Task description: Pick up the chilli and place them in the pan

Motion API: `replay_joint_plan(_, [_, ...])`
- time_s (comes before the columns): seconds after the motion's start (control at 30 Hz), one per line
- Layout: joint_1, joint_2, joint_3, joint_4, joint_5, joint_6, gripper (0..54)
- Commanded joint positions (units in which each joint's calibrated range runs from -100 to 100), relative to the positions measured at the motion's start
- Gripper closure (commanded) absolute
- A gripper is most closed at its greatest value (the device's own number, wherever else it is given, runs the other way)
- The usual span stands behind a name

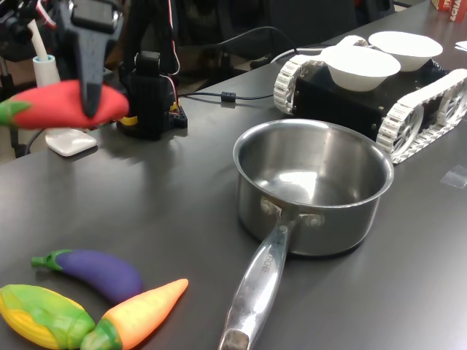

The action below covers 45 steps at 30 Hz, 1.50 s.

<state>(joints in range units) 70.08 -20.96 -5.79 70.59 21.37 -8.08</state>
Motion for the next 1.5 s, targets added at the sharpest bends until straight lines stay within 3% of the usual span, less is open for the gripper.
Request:
replay_joint_plan(0.0, [-1.3,-10.3,-0.1,-0.8,-2.3,0.5,53.6])
replay_joint_plan(0.5, [-5.7,-20.5,2.6,0.2,-7.2,0.6,53.6])
replay_joint_plan(0.77, [-9.4,-25.0,3.4,0.2,-10.7,2.5,53.6])
replay_joint_plan(1.47, [-21.6,-39.6,15.5,-6.1,-16.5,4.3,53.6])
